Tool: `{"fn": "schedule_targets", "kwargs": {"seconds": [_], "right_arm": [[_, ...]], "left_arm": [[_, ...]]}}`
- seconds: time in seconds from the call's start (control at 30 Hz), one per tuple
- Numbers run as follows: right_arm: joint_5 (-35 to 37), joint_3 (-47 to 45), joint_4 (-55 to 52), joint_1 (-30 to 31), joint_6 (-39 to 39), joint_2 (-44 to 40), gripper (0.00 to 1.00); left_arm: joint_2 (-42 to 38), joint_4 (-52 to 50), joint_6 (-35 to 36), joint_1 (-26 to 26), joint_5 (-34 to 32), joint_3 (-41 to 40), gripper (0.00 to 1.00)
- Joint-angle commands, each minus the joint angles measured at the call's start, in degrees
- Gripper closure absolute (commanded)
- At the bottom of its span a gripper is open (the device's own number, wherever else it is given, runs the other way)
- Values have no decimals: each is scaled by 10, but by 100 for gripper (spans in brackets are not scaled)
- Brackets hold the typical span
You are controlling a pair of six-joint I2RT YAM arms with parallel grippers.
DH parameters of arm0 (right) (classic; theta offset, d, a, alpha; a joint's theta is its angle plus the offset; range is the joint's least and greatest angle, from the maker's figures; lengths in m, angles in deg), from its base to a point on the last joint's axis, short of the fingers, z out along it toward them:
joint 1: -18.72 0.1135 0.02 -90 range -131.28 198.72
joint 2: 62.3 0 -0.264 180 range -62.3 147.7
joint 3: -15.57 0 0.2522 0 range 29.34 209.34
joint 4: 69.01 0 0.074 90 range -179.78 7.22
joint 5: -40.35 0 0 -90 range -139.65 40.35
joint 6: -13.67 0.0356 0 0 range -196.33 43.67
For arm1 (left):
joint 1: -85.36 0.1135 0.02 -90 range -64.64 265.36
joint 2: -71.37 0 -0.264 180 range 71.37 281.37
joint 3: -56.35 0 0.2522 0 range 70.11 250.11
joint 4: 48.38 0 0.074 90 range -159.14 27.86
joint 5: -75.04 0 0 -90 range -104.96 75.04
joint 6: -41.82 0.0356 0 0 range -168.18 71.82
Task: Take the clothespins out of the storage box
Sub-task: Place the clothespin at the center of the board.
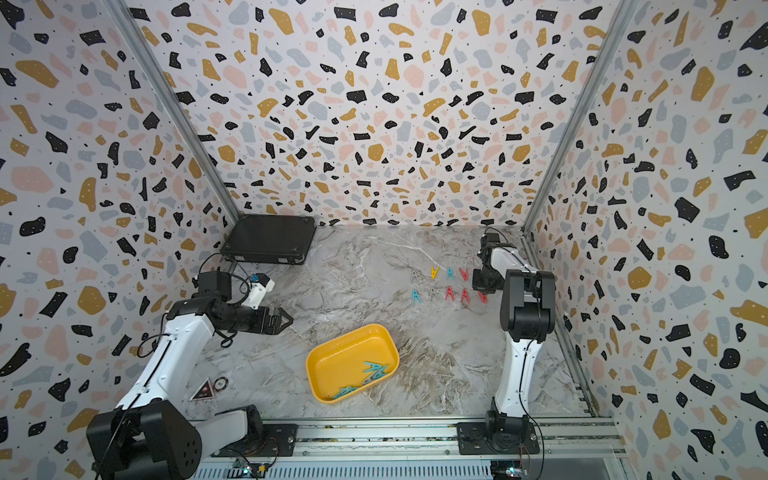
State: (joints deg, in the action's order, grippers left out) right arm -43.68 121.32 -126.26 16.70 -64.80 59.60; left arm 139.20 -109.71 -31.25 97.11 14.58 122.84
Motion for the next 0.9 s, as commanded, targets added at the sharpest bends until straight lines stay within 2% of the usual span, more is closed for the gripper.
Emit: {"fn": "schedule_targets", "kwargs": {"seconds": [0.0, 0.17, 0.33, 0.67, 0.87], "right_arm": [[-5, 3, -17, 1, 10, -11, 92], [-7, -6, -20, 3, 13, -28, 78], [-1, 2, -37, 4, 14, -54, 71], [-19, 7, -70, 11, 19, -160, 66], [-80, -49, -66, 41, 30, -268, 65]], "left_arm": [[2, -2, 5, -3, 3, 0, 0], [2, -2, 5, -3, 3, 0, 0], [1, -1, 5, -3, 3, 0, 0], [-3, -2, 6, -4, 1, -1, 0], [-7, -4, 6, -3, -4, 0, 0]]}}
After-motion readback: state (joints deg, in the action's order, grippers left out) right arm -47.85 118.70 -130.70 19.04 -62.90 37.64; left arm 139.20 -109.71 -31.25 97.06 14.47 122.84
